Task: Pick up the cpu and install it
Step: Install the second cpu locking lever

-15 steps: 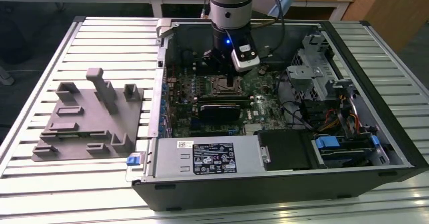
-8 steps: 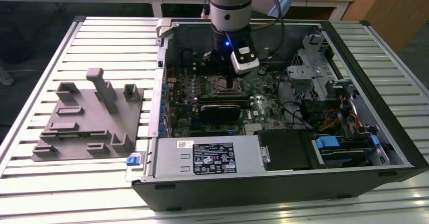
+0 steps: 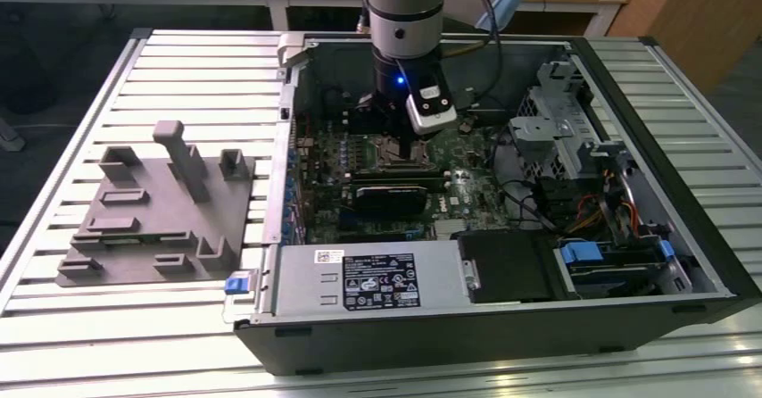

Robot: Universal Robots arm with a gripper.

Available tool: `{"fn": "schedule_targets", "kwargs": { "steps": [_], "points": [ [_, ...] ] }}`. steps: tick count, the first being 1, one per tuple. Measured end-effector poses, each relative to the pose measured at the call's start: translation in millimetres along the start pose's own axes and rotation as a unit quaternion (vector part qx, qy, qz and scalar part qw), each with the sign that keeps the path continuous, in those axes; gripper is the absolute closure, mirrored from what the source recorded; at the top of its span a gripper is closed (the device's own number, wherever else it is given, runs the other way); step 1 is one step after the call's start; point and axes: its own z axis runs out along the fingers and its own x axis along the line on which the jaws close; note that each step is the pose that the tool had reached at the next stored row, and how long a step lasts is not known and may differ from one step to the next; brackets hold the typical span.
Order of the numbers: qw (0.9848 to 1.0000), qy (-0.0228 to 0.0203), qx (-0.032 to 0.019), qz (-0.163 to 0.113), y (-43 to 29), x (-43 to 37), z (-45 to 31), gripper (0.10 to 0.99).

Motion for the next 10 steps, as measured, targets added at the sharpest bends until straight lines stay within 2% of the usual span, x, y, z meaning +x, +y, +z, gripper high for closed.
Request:
{"fn": "schedule_targets", "kwargs": {
  "steps": [10],
  "points": [
    [1.0, 0.0, 0.0, 0.0, -2.9, 5.3, 3.6, 0.98]
  ]
}}
